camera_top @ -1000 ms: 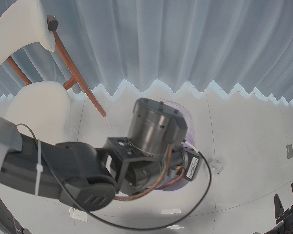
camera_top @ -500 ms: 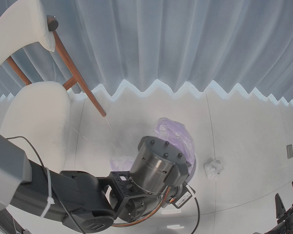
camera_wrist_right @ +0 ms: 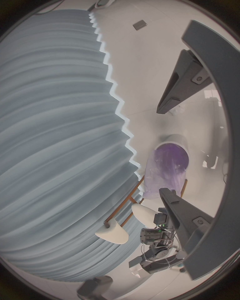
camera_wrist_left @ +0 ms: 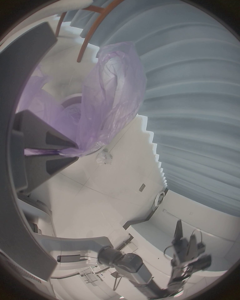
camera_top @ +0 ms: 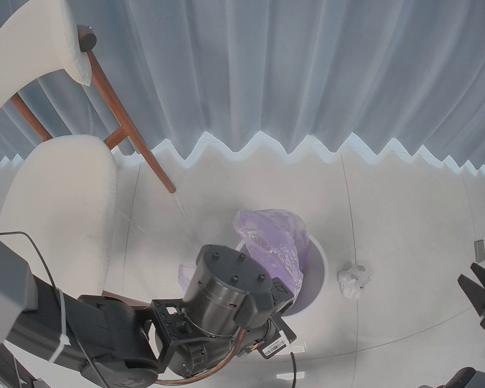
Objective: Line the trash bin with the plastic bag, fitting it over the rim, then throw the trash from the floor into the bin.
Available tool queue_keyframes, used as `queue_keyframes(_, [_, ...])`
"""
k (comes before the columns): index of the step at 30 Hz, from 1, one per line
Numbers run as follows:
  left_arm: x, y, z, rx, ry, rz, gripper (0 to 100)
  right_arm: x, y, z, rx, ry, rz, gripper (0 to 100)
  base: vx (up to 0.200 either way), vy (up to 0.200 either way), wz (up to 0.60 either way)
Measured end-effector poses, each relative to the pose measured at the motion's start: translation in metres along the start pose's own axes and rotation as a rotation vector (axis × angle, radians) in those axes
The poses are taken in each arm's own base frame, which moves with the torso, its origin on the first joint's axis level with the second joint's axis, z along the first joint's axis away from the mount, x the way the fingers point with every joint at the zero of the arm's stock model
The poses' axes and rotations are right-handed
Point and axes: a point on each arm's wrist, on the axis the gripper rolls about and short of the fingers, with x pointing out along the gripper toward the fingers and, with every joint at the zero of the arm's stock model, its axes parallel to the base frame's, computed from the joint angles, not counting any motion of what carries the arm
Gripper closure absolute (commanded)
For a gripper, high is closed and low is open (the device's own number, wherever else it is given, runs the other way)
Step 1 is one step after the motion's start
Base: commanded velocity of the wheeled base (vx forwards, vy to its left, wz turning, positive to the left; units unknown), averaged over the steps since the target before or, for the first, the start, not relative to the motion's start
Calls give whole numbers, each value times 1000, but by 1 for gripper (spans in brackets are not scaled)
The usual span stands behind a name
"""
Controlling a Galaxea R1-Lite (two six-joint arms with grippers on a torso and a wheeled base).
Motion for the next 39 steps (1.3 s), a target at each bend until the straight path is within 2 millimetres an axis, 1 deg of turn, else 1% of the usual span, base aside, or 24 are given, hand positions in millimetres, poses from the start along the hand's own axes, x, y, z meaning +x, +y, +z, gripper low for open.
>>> queue_keyframes(5, [-5,1,-4,36,-7,-14,100,42,8,25,40,141,49,0,0,0,0])
queue_keyframes(7, [-6,2,-4,50,-16,-17,100,63,11,33,52,196,63,0,0,0,0])
queue_keyframes(12, [-6,2,-4,95,-33,-28,100,118,20,43,75,328,88,0,0,0,0])
queue_keyframes(15, [-3,1,-3,139,-41,-34,100,153,29,49,85,375,110,0,0,0,0])
queue_keyframes(18, [4,-2,-1,178,-49,-44,100,184,38,49,89,418,134,0,0,0,0])
queue_keyframes(22, [15,-8,0,204,-56,-57,100,216,49,38,85,476,163,0,0,0,0])
queue_keyframes(25, [23,-12,-2,213,-51,-64,100,233,59,31,79,495,190,0,0,0,0])
queue_keyframes(28, [28,-13,-6,216,-39,-66,100,241,63,23,75,526,198,0,0,0,0])
queue_keyframes(32, [31,-11,-9,212,-26,-61,100,246,68,11,63,569,208,0,0,0,0])
queue_keyframes(34, [32,-10,-10,208,-22,-59,100,247,67,2,53,594,192,0,0,0,0])
queue_keyframes(39, [32,-8,-11,201,-16,-56,100,246,64,-9,39,624,153,0,0,0,0])
